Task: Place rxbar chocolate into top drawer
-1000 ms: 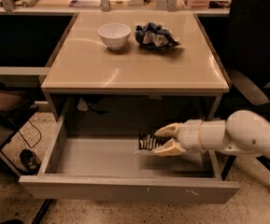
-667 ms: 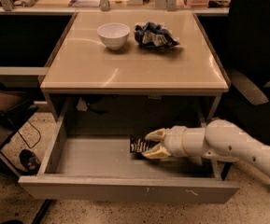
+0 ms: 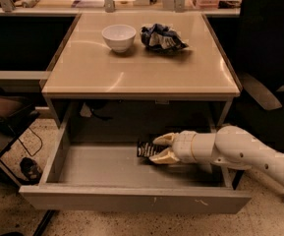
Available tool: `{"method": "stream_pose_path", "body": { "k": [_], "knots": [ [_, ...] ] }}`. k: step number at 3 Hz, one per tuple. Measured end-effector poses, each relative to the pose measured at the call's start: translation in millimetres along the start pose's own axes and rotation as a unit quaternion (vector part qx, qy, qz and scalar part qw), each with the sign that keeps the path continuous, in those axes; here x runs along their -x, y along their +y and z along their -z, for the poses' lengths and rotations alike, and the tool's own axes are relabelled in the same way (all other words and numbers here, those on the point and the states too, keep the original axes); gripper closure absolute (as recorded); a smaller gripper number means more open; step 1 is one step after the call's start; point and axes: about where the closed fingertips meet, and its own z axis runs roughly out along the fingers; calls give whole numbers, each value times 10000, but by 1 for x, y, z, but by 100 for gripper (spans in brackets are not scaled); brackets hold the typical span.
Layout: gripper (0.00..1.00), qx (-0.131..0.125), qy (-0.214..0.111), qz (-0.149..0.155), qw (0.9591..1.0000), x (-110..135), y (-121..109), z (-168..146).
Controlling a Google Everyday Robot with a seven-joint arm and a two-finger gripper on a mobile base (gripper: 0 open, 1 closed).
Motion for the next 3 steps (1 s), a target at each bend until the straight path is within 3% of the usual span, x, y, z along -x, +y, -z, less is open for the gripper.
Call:
{"method": "stream_pose_path", "body": {
  "k": [3],
  "knots": [
    [12,1,0,0,10000,0,0,0]
  ]
}}
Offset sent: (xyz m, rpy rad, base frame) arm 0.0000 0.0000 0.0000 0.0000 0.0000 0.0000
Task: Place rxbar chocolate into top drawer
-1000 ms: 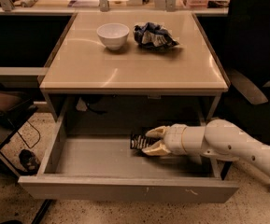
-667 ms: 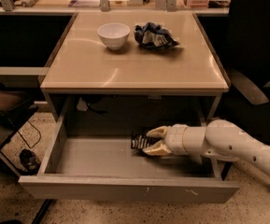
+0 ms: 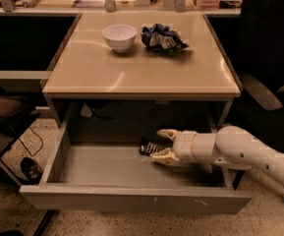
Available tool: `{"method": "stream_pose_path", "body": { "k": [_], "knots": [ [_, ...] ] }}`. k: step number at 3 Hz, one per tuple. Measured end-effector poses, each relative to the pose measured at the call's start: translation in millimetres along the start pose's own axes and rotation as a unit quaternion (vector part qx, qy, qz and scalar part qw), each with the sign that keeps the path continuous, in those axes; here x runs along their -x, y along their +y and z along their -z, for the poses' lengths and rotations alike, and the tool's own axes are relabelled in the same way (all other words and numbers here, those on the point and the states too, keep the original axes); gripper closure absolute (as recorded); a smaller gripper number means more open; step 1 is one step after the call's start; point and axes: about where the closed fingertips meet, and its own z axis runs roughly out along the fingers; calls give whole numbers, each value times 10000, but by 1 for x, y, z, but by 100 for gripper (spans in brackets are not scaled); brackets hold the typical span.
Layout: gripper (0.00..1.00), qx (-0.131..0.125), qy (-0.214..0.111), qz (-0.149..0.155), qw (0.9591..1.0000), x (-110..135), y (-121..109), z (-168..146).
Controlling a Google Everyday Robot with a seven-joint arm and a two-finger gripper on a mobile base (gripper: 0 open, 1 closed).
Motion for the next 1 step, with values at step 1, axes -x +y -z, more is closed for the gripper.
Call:
{"method": "stream_pose_path", "body": {
  "k": [1],
  "knots": [
    [0,0,0,0,10000,0,0,0]
  ]
}}
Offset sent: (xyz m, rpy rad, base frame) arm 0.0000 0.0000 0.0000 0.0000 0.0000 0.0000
